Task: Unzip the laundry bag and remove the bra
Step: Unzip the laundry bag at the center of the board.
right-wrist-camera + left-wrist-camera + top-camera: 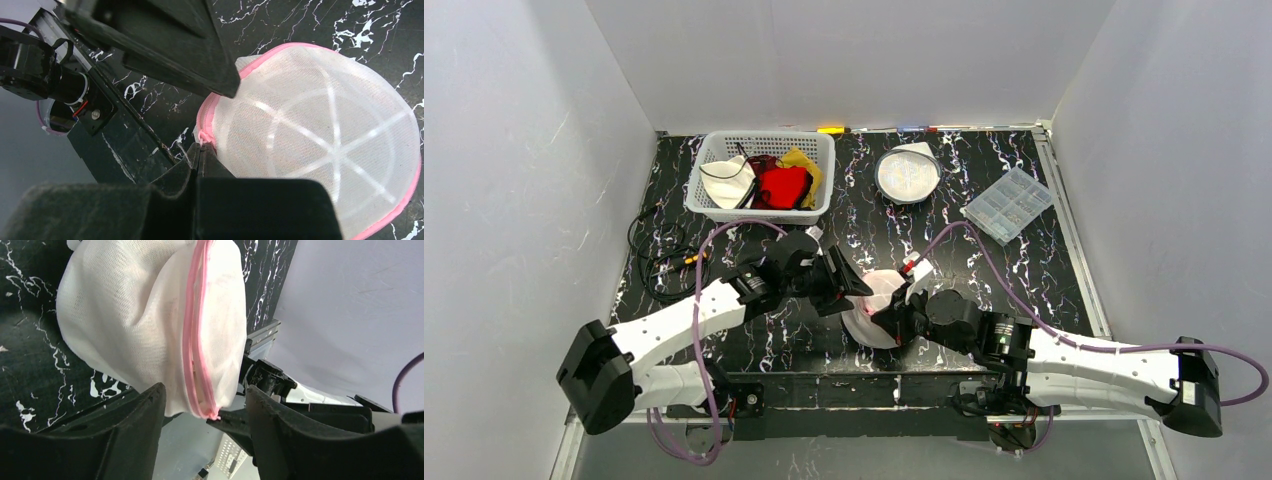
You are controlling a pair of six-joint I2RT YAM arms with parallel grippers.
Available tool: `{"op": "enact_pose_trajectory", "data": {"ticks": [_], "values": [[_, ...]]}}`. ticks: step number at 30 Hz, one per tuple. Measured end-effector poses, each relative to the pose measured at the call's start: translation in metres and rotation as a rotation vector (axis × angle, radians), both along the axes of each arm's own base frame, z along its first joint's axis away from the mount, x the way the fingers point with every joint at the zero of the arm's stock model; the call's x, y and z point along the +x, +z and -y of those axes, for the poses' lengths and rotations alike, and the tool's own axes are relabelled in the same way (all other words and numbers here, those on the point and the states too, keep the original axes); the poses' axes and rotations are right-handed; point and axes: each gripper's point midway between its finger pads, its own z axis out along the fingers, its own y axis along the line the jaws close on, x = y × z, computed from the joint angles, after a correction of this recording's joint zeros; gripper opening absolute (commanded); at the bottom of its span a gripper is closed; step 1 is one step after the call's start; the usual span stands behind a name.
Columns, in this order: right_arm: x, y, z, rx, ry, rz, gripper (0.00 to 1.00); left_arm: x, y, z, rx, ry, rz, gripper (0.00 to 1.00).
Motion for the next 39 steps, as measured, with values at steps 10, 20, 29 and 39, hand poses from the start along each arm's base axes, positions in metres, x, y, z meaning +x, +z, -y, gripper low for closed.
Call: {"op": "enact_pose_trajectory", "data": {"ticks": [10,20,29,39], "values": [[-0.003,0.004,0.0,0.014,0.01,0.003,0.01,0.008,-0.012,0.014,0.006,0.004,-0.023,0.0],[-0.003,0.008,0.015,0.003,-0.014,0.011,0.01,0.009,-0.012,0.012,0.019,0.0,0.007,0.0],[0.002,0.011,0.04,-0.011,-0.083,0.027,0.01,0.019,-0.002,0.003,0.021,0.011,0.082,0.0],[0.005,0.05,0.04,0.059,-0.069,0.091,0.01,0.043,0.053,0.026,-0.11,-0.187,0.236,0.0]]}}
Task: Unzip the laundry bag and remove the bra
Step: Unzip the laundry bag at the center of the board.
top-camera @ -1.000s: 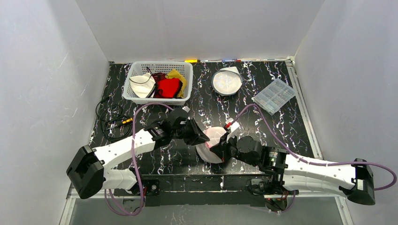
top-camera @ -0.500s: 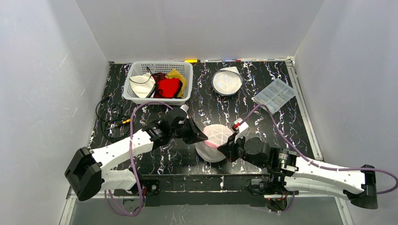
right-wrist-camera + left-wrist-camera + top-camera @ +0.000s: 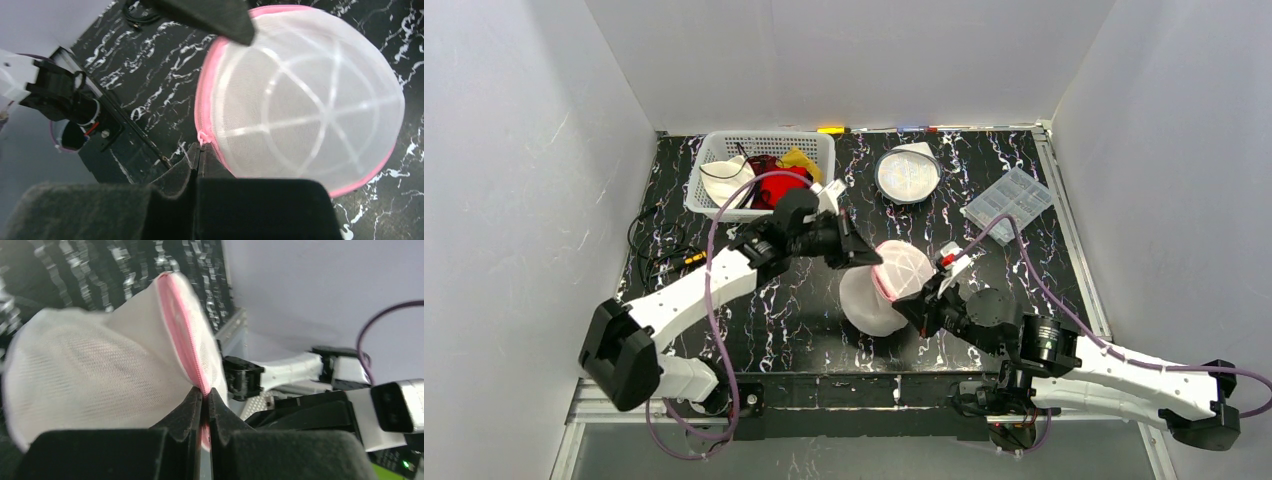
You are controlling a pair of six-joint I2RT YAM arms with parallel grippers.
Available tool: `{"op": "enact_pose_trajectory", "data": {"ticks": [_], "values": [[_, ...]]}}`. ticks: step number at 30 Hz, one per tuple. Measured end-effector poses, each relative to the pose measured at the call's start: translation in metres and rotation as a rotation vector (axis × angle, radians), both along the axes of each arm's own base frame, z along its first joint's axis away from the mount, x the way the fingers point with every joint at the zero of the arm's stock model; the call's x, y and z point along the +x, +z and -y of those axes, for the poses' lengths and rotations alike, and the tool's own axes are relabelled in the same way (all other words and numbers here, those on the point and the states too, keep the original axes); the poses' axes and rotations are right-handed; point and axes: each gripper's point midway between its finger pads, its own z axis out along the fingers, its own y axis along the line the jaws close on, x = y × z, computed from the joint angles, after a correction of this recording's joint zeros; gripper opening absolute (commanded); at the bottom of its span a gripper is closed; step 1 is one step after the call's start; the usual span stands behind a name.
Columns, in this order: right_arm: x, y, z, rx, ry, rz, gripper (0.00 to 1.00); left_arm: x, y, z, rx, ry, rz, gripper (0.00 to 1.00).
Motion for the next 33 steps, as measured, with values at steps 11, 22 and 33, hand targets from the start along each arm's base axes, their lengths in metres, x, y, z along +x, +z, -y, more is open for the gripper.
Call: {"op": "enact_pose_trajectory", "data": {"ticks": [11,22,33], "values": [[-0.004,0.013,-0.002,0.048,0.029,0.013,0.01,0.009,0.0,0.029,-0.06,-0.166,0.054,0.0],[-0.008,-0.039,-0.013,-0.033,0.038,-0.07,0.01,-0.011,-0.069,-0.018,0.11,-0.03,-0.023,0.59],[-0.007,-0.036,-0.018,-0.013,0.041,-0.066,0.01,-0.027,-0.029,-0.051,0.105,0.127,-0.022,0.78]]}}
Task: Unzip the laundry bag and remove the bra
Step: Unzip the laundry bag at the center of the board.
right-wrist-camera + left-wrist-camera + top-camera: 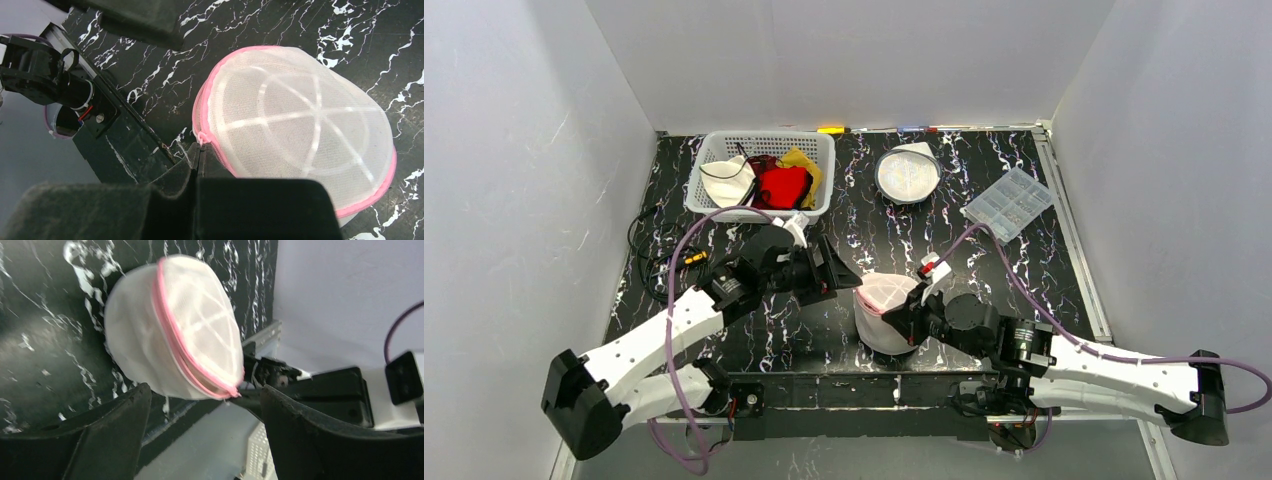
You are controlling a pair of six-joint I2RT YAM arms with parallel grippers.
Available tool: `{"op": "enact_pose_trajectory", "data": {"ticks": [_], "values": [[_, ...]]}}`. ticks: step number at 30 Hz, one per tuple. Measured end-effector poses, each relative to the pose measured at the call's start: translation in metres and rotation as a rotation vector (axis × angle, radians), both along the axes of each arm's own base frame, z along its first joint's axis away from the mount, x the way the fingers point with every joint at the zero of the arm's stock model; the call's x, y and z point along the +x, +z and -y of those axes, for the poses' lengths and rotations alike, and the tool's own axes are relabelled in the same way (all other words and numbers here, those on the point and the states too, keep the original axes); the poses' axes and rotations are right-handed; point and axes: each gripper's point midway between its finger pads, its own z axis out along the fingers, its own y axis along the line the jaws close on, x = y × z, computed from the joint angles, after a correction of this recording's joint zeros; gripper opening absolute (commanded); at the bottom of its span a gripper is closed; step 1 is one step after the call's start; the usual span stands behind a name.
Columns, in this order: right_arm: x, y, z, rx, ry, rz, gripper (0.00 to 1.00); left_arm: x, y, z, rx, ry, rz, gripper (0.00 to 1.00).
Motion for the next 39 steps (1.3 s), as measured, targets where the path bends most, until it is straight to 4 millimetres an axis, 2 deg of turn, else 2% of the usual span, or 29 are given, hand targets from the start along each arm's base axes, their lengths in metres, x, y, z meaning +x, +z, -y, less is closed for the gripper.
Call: {"op": "enact_pose_trajectory", "data": {"ticks": [3,7,15,18,21,26,32,39], "values": [[0.0,-0.003,-0.003,-0.008,0.006,-0.003,0.01,-0.016,0.007,0.007,-0.021,0.01,-0.022,0.77],[-0.001,-0.01,-0.007,-0.03,0.018,-0.011,0.01,-0.031,-0.003,0.021,-0.008,0.002,-0.089,0.74],[-0.002,-0.01,-0.008,-0.032,0.027,-0.015,0.01,-0.019,-0.022,0.036,0.018,0.054,-0.166,0.61],[-0.004,-0.009,-0.008,-0.025,0.034,-0.015,0.01,-0.016,-0.032,0.04,0.035,0.065,-0.192,0.53],[-0.005,-0.007,-0.008,-0.02,0.04,-0.016,0.01,-0.015,-0.037,0.041,0.042,0.072,-0.202,0.39],[-0.005,-0.005,-0.006,-0.018,0.042,-0.012,0.01,-0.011,-0.038,0.042,0.04,0.089,-0.196,0.0],[-0.006,-0.003,-0.001,-0.024,0.034,-0.012,0.01,-0.009,-0.034,0.039,0.044,0.109,-0.172,0.0],[0.001,0.005,0.012,-0.033,-0.026,-0.002,0.01,0.0,-0.017,0.022,0.047,0.173,-0.087,0.0]]}}
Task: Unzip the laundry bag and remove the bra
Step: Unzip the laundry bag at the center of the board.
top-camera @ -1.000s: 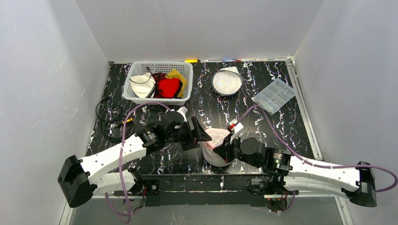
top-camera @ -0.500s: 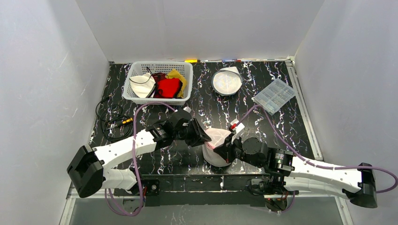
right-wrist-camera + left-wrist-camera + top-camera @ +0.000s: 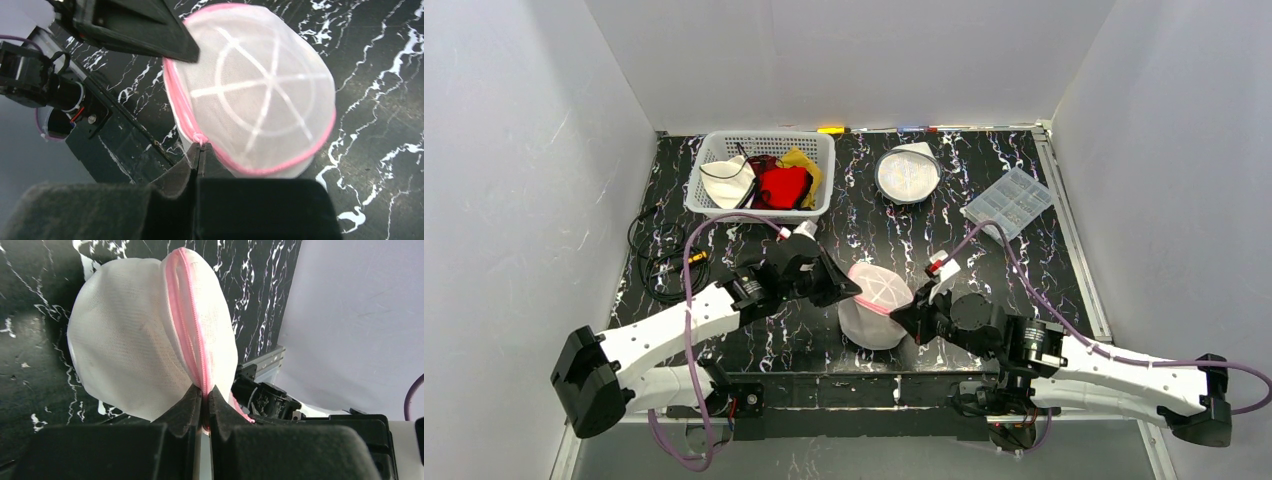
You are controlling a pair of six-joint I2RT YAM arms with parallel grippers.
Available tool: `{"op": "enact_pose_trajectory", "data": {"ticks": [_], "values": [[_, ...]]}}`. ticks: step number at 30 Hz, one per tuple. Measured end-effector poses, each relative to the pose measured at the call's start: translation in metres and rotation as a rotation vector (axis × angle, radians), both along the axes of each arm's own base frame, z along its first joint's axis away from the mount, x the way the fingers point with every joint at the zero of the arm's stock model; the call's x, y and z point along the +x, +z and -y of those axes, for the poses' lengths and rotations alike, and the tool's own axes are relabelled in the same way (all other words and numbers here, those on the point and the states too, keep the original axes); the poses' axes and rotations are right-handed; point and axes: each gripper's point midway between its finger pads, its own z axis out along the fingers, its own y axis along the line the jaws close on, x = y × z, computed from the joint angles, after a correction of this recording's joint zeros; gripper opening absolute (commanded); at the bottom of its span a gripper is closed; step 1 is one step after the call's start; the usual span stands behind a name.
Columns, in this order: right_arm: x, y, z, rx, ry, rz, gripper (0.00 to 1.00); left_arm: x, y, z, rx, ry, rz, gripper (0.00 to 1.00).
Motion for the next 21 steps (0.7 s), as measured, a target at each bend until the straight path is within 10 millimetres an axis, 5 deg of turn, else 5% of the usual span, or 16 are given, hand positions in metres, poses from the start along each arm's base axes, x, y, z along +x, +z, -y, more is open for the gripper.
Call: {"op": "enact_pose_trajectory", "data": {"ticks": [8,14,18,21], "values": [[0.007,0.004,0.016,0.015,-0.081,0.0,0.01,0.019,0.016,-0.014,-0.024,0.012,0.087,0.0],[0.009,0.015,0.02,0.043,-0.085,0.033,0.01,0.036,0.038,-0.005,-0.137,-0.105,0.156,0.0],[0.009,0.012,0.019,0.025,-0.082,0.034,0.01,0.046,0.035,0.012,-0.151,-0.208,0.159,0.03],[0.008,0.009,0.017,0.024,-0.075,0.029,0.01,0.047,0.022,0.015,-0.138,-0.244,0.141,0.14]]}}
